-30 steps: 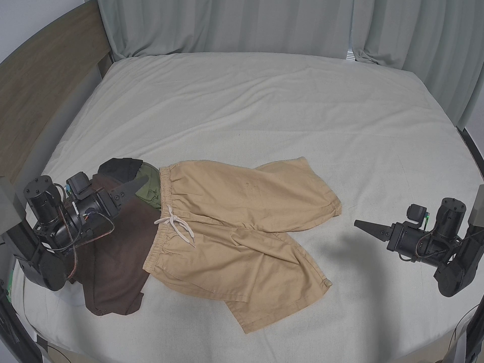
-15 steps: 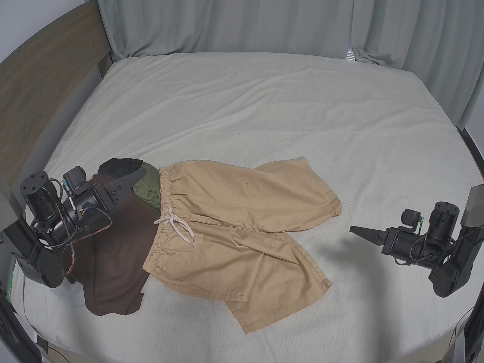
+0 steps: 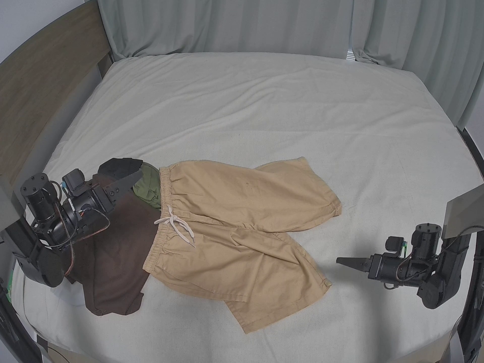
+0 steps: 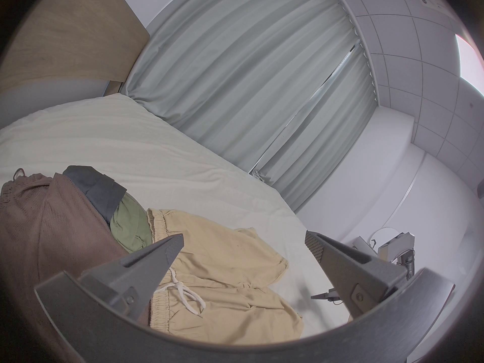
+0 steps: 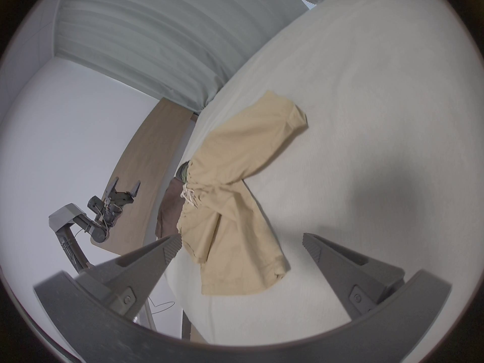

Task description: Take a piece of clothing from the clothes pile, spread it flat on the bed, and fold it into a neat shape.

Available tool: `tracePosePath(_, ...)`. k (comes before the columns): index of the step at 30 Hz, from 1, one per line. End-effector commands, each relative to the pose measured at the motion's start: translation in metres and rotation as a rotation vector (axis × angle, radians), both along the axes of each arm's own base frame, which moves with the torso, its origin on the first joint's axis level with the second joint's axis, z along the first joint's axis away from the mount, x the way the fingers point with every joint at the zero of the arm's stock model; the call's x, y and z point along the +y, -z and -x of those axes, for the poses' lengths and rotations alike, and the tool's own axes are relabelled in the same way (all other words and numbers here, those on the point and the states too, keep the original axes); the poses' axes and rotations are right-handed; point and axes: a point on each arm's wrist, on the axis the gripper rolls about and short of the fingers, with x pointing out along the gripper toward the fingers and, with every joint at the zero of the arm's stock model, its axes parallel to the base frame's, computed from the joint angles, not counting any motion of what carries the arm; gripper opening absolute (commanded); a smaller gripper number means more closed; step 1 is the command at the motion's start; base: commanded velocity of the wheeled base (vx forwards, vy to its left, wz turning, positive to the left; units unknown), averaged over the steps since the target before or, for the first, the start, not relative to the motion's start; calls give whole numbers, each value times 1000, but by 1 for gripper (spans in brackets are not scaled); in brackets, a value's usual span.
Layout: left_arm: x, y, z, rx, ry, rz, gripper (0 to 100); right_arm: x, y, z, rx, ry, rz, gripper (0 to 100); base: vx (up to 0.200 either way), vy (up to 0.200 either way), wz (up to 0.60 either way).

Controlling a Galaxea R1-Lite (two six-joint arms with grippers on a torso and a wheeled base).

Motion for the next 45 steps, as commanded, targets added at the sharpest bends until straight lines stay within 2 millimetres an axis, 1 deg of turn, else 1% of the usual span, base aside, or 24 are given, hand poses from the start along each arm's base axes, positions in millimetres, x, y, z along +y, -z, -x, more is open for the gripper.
tracePosePath(1,0,2,0,6,-1,0,100,8,18,3,74,-30,4,100,0,0,0)
tracePosePath(5,0,2,0,8,-1,0,100,11,24,4,94,-40,9,100,0,0,0)
tracePosePath(8,0,3,-1,11,-1,0,100,13,34,3,120,-36,20,100,0,0,0)
tracePosePath(13,0,3,0,12,0,-1,100,22,49,-1,148,-26,49,100,0,0,0)
tracePosePath(19,0,3,0,12,2,-1,100,24,50,-2,148,-27,51,100,0,0,0)
tracePosePath(27,-1,3,0,12,3,-1,100,35,50,-5,127,-35,66,100,0,0,0)
tracePosePath(33,-1,3,0,12,5,-1,100,38,51,-5,128,-43,66,100,0,0,0)
tracePosePath(34,-2,3,0,12,6,-1,100,38,51,-5,126,-44,66,0,0,0,0)
tracePosePath(45,-3,3,0,12,9,-2,100,39,54,-7,127,-45,65,0,0,0,0)
